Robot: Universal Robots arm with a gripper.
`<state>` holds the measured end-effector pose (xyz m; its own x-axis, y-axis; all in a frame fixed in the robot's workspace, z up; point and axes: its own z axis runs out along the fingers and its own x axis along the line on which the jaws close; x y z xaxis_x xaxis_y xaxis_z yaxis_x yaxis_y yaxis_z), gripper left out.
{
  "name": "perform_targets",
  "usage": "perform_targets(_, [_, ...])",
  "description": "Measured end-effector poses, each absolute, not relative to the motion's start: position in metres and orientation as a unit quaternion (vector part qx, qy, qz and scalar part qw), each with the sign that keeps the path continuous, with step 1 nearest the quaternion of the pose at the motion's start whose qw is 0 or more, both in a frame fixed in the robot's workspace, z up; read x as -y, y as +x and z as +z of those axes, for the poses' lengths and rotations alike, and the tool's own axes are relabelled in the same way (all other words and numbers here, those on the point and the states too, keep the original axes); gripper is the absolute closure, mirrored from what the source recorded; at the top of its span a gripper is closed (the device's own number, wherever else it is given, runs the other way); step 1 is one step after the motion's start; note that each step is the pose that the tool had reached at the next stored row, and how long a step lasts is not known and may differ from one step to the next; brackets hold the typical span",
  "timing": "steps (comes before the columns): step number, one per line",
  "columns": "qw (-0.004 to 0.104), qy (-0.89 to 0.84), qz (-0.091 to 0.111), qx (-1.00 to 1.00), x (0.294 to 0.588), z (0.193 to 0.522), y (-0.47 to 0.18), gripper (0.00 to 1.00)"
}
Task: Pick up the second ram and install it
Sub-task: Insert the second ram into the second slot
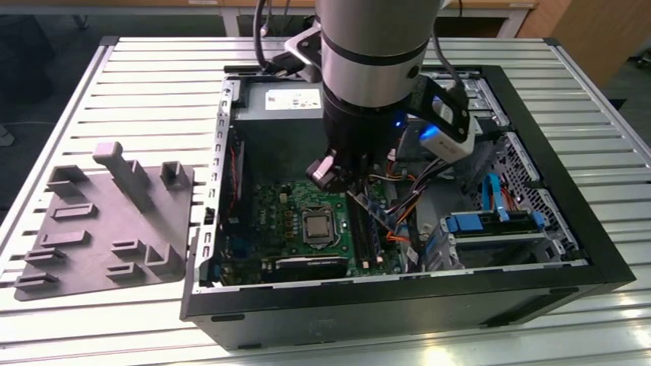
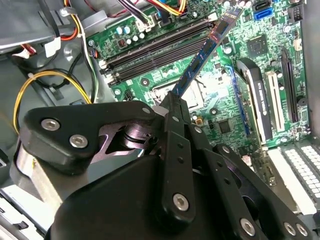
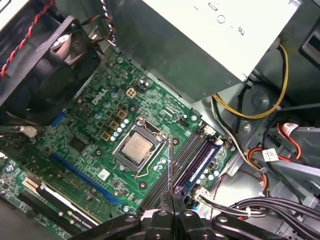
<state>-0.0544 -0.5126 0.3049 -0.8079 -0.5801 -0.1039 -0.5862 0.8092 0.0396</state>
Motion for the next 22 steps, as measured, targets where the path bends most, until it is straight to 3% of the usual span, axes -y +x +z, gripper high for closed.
perform_targets(22, [0.046,-0.240,0.032,-0.969,0.5126,0.3048,-0.0544,0.89])
